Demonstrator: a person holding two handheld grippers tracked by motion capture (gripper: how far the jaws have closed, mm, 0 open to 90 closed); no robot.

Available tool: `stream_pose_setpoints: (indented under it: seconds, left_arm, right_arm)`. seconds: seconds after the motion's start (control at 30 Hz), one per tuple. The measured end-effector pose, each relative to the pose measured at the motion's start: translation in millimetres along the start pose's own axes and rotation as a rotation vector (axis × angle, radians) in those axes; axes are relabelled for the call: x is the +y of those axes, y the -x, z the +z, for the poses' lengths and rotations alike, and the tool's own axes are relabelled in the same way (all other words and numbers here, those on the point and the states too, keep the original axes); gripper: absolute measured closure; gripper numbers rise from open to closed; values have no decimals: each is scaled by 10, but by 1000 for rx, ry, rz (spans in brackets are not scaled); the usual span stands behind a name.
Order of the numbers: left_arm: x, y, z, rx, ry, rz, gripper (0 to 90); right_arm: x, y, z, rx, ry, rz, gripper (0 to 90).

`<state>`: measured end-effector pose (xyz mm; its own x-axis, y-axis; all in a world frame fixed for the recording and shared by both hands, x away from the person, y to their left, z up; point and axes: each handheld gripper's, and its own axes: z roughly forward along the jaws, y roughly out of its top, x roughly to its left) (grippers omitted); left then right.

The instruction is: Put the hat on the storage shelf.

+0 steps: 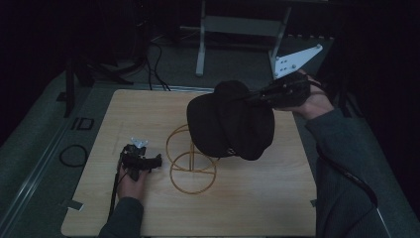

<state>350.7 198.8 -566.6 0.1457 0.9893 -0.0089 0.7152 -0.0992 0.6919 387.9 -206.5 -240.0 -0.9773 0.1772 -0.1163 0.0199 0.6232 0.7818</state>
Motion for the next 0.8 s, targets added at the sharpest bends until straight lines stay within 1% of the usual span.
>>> stream_pose_setpoints:
  seconds: [0.23, 0.8]
  left_arm:
    - [0, 0, 0, 0, 0, 0, 50]
    - [0, -2, 0, 1, 0, 3, 50]
  right_arm:
    - [38, -19, 62, 14, 3, -13, 844]
    - [233, -88, 165, 35, -9, -52, 844]
